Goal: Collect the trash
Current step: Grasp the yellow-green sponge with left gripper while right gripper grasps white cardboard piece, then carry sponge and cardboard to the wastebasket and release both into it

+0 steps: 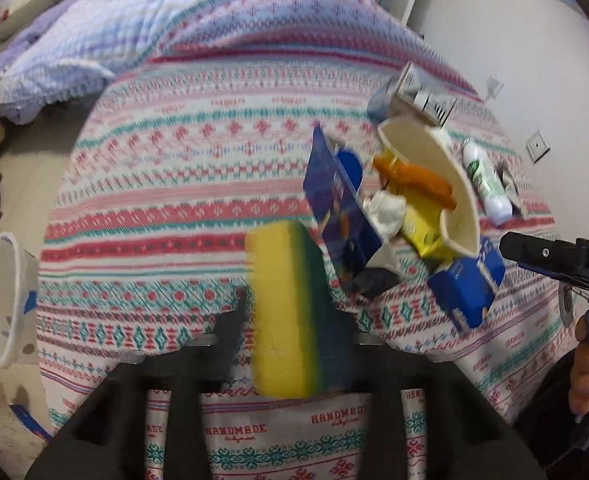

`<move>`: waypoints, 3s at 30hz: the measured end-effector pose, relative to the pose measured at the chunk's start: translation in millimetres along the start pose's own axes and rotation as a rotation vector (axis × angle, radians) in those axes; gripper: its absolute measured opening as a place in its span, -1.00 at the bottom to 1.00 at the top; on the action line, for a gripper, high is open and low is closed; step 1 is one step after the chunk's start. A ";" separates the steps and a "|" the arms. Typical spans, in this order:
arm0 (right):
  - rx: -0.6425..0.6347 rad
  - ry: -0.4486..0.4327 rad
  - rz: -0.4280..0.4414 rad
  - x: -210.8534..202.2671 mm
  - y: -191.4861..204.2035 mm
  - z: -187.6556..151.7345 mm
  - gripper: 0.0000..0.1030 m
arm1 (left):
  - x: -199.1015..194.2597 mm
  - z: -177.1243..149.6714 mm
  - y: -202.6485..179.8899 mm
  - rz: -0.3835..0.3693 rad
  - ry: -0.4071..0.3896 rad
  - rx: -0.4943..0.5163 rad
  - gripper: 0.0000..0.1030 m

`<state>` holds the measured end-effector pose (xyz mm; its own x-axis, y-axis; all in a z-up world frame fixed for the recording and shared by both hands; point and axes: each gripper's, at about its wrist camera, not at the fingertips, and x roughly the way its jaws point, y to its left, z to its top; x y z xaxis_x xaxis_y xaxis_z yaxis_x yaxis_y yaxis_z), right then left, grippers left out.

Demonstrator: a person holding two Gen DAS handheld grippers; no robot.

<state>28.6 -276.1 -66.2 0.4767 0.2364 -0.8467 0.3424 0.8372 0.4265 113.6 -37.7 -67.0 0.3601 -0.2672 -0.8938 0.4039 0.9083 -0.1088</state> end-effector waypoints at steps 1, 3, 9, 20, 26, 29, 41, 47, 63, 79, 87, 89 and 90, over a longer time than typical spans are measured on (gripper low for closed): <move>0.026 0.024 0.016 5.9 -3.4 -5.1 0.74 | -1.1 0.4 1.3 -0.002 -0.007 -0.003 -0.44; 0.091 0.065 0.050 16.1 -12.3 -13.7 0.74 | -3.5 1.8 2.8 -0.003 -0.012 -0.001 -0.45; 0.221 0.053 0.128 18.2 -24.5 -13.8 0.69 | -3.8 2.5 3.8 -0.006 -0.014 -0.011 -0.48; 0.342 -0.020 0.242 11.0 -40.1 -20.7 -0.67 | -14.2 -3.2 5.1 0.008 -0.039 -0.017 -0.48; 0.252 -0.111 0.246 -19.3 -35.7 -13.0 -0.95 | -19.1 -3.8 7.1 -0.008 -0.054 -0.021 -0.48; 0.206 -0.160 0.216 -34.4 -34.3 -11.6 -0.98 | -23.2 -5.2 10.1 -0.017 -0.068 -0.024 -0.48; -0.010 -0.389 0.160 -88.2 16.2 -40.8 -1.00 | -48.5 -14.3 51.3 -0.043 -0.128 -0.100 -0.48; -0.019 -0.391 0.178 -82.9 26.7 -57.0 -1.00 | -56.0 -22.8 81.4 -0.042 -0.143 -0.149 -0.48; -0.220 -0.341 0.373 -56.0 139.2 -79.8 -1.00 | -102.4 -53.6 225.1 -0.023 -0.246 -0.432 -0.48; -0.321 -0.112 0.533 33.6 254.3 -80.7 -1.00 | -97.4 -85.1 366.3 0.095 -0.173 -0.803 -0.48; -0.349 -0.035 0.610 80.6 329.9 -76.9 -1.00 | -80.1 -80.4 394.9 0.130 -0.155 -0.909 -0.15; -0.368 -0.020 0.611 94.9 351.0 -78.4 -1.00 | -77.3 -79.7 396.4 0.144 -0.152 -0.910 0.01; -0.377 -0.016 0.608 99.8 358.7 -79.2 -1.00 | -77.3 -79.5 396.7 0.147 -0.152 -0.904 0.02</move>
<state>134.9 86.8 -22.9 0.5066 0.7108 -0.4879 -0.2900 0.6734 0.6800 179.1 368.9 -75.6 0.4880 -0.1105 -0.8658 -0.4411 0.8247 -0.3538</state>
